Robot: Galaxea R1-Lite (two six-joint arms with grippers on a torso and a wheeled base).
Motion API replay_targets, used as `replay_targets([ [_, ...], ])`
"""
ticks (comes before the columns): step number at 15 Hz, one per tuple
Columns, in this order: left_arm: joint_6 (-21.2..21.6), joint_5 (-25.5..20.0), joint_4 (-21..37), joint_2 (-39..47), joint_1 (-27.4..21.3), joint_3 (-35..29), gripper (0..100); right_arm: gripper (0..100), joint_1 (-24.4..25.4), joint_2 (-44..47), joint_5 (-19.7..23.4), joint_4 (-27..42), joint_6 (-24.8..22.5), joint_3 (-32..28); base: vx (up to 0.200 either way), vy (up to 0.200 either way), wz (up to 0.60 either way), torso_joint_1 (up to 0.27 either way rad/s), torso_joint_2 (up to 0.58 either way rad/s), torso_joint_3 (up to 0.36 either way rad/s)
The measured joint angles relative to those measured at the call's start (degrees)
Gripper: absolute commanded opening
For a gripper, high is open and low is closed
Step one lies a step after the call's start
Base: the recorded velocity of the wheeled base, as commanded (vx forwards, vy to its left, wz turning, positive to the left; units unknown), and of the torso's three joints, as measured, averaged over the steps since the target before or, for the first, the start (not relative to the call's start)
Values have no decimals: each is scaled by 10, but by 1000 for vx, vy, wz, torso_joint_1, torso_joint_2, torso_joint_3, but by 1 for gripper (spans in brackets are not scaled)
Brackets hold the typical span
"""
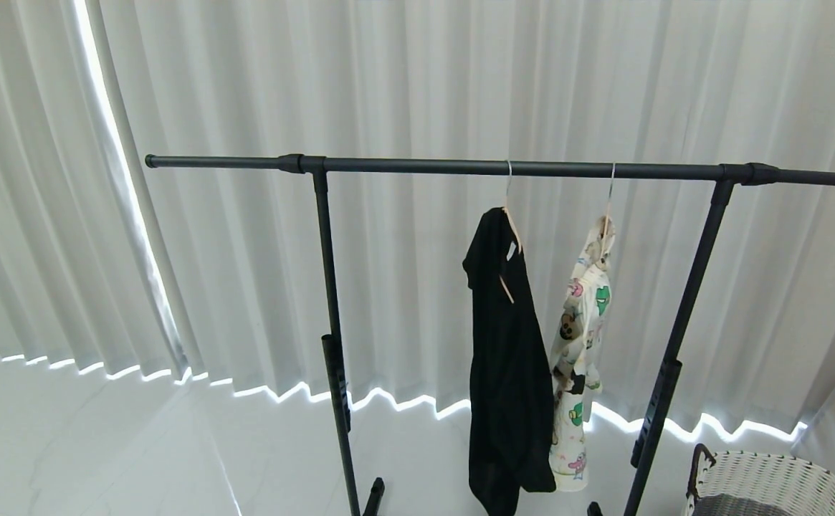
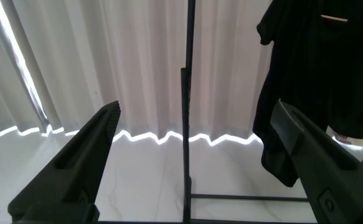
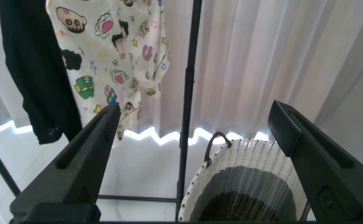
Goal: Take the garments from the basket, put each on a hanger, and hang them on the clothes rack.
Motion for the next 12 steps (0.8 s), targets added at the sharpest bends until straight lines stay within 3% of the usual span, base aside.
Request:
replay_targets([
  [12, 0, 0, 0, 0, 0, 0, 100, 100, 0, -1, 0, 0, 0, 0, 0, 0, 0, 0, 0, 0],
])
